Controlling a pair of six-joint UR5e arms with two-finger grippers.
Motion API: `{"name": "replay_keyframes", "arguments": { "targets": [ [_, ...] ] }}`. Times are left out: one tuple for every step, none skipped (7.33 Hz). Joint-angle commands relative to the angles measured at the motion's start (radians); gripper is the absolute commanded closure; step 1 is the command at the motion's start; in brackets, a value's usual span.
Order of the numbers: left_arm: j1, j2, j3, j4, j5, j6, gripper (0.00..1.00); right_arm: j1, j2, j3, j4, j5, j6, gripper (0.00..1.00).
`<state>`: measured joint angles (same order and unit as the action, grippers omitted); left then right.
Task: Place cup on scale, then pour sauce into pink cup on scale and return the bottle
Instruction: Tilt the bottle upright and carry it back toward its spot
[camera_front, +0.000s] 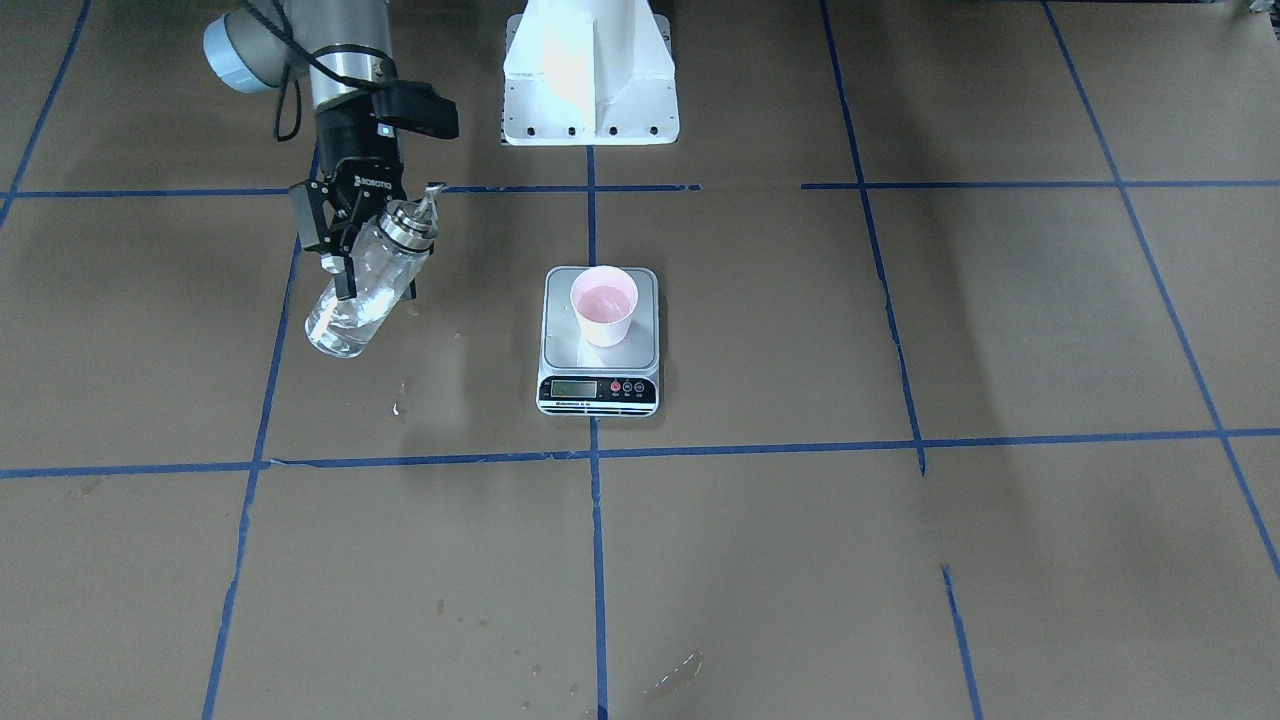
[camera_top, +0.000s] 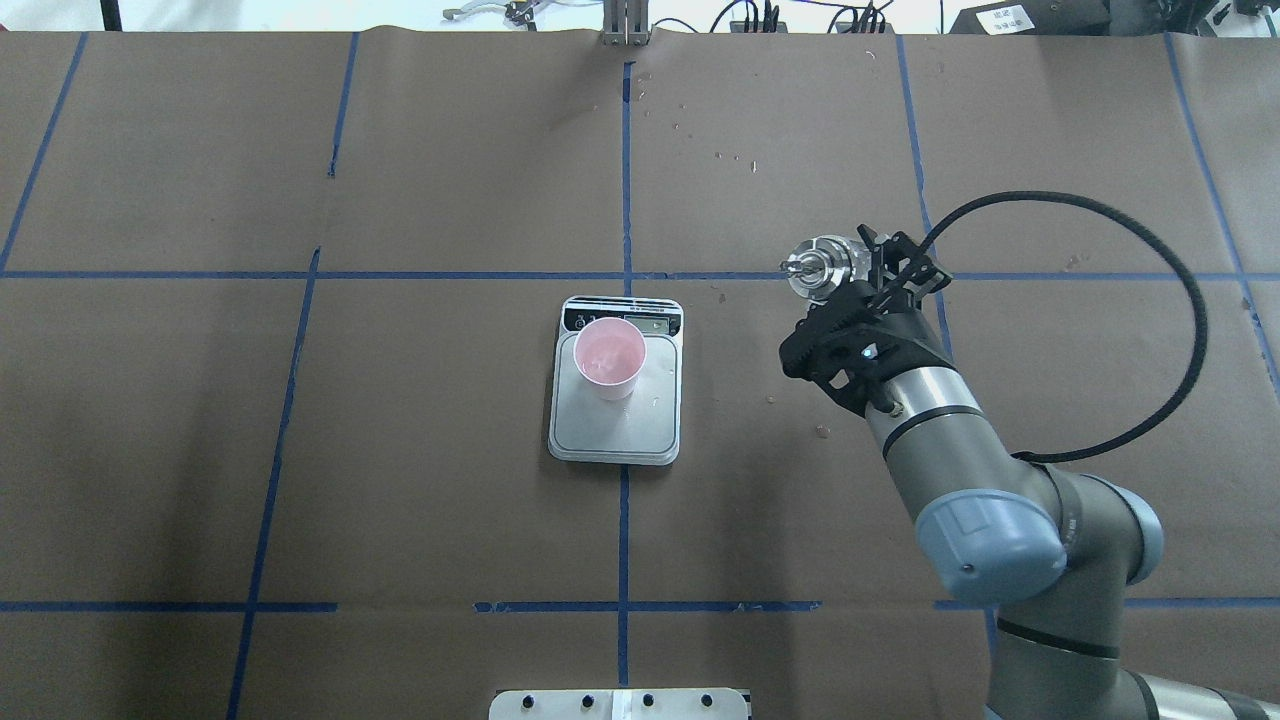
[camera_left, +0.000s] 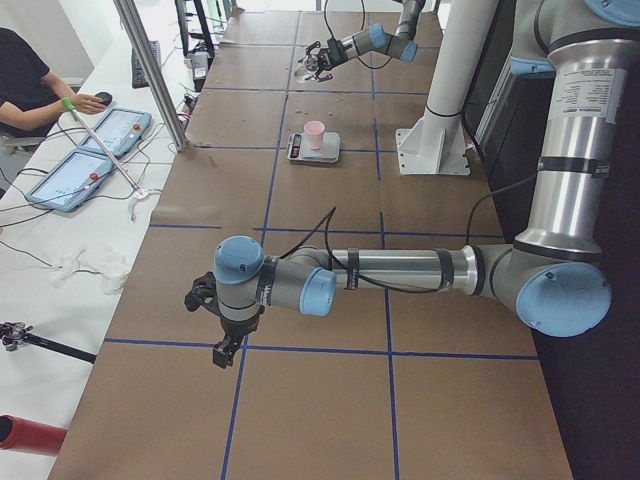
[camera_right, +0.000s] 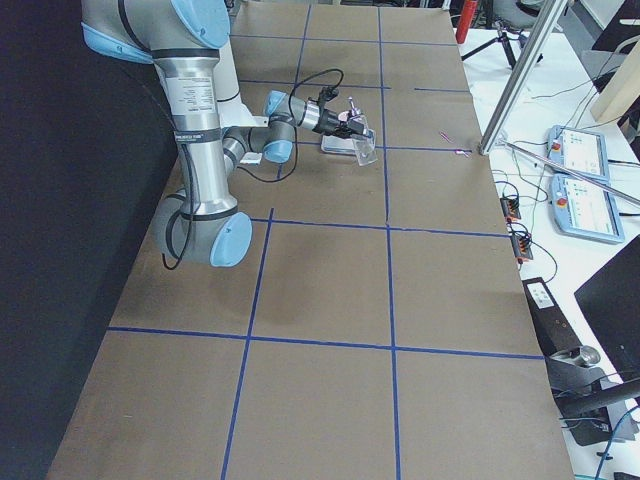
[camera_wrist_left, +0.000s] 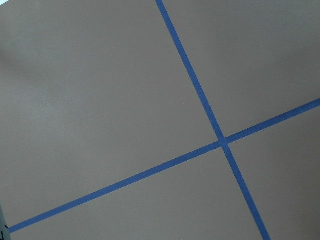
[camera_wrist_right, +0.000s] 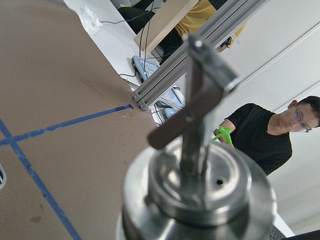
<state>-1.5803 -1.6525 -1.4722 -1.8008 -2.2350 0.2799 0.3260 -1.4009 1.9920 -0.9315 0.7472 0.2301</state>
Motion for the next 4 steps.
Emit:
{"name": "replay_keyframes", "arguments": {
  "targets": [
    [-0.001, -0.009, 0.001, 0.001, 0.0, 0.001, 0.0, 0.098, -0.189, 0.016, 0.256, 0.2, 0.071, 1.0],
    [-0.003, -0.009, -0.002, 0.001, 0.0, 0.001, 0.0, 0.147, -0.217, -0.005, 0.339, 0.292, 0.074, 1.0],
    [-0.003, -0.009, -0.002, -0.002, 0.0, 0.002, 0.0, 0.156, -0.222, -0.051, 0.426, 0.332, 0.116, 1.0],
    [-0.003, -0.009, -0.002, -0.002, 0.0, 0.004, 0.0, 0.174, -0.222, -0.056, 0.442, 0.407, 0.142, 1.0]
  ]
}}
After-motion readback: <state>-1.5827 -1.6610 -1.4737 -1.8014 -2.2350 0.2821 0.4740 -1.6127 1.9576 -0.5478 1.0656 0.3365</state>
